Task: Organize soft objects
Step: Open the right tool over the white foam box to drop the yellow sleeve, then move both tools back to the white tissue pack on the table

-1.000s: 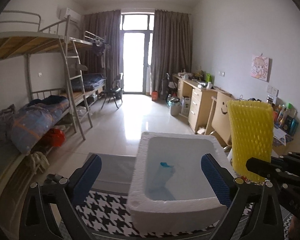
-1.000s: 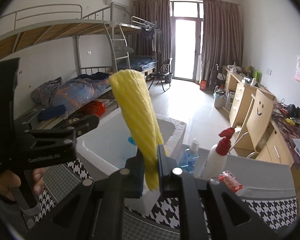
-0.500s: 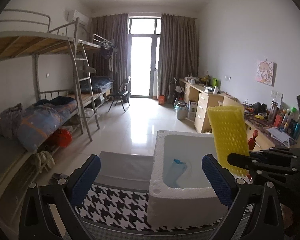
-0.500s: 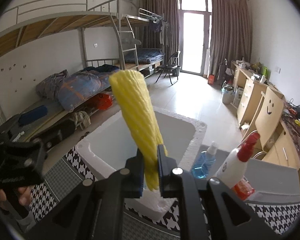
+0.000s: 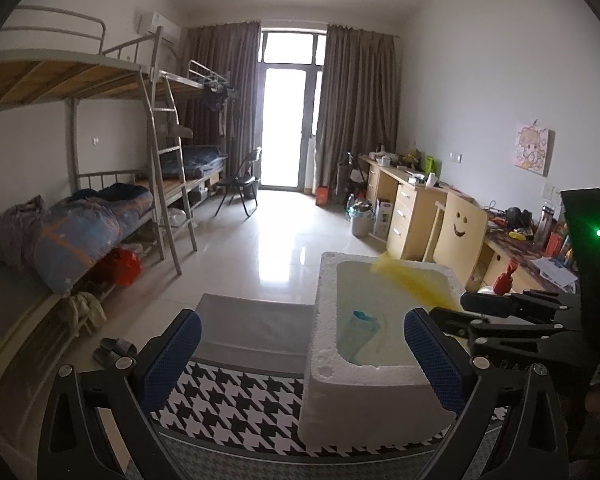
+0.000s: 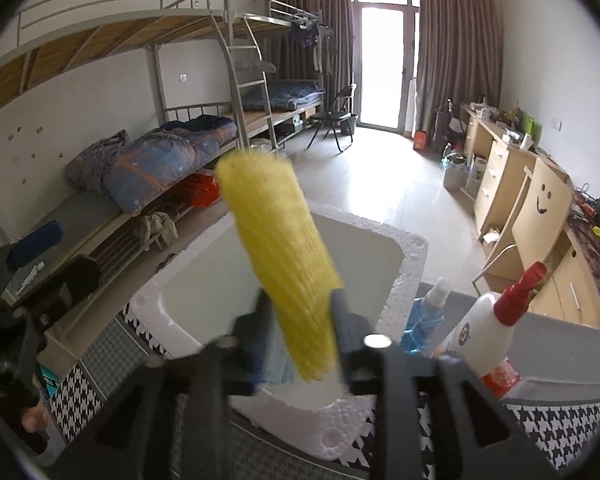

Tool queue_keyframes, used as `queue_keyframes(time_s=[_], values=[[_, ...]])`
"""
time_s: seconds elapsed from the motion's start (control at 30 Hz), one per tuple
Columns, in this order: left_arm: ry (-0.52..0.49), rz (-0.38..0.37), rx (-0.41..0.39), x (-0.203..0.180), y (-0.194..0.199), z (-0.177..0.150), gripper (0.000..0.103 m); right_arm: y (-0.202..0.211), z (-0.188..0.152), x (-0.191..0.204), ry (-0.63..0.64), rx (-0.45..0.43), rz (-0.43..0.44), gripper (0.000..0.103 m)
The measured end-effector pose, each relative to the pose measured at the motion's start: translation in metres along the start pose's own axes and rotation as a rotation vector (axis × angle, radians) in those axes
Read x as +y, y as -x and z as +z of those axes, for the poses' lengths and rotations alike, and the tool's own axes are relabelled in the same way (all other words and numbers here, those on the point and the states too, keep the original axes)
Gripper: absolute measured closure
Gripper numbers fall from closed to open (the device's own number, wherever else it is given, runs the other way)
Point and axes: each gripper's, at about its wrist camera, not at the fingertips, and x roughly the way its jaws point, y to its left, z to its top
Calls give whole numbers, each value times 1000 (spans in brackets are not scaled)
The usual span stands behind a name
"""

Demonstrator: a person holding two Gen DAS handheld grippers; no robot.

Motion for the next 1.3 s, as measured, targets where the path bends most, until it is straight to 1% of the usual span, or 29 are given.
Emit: queue_keyframes(time_s=[0.03,0.07,0.1,0.33,0.47,0.57,0.97,1.13,1.3], values=[[0,4,-2,1,0,0,1,-1,-1,-1,-7,3,-1,49],[-3,6,-3,0,1,-1,1,-2,-1,-1,-10,7,-5,41],[-8,8,-5,0,2,-1,1,-1,-2,-1,-5,4,-8,40],[-12,10,-14,-3,9,-2,1,16,-5,-1,6,-35,-25,39],[-19,5,-18,-8,13,-3,1,34,-9,-1,-1,-96,-61,24],[-25,-1,-24,-13,19,-4,1,45,-11,-1,2,-125,-79,19],[-34,-22,-62,-26,50,-10,1,79,-28,-2,-4,-189,-102,18],[-56,-47,-72,-35,64,-15,1,96,-41,1,7,-222,-115,18],[-83,-93,-77,-50,74,-19,1,112,-54,4,12,-239,-114,18]])
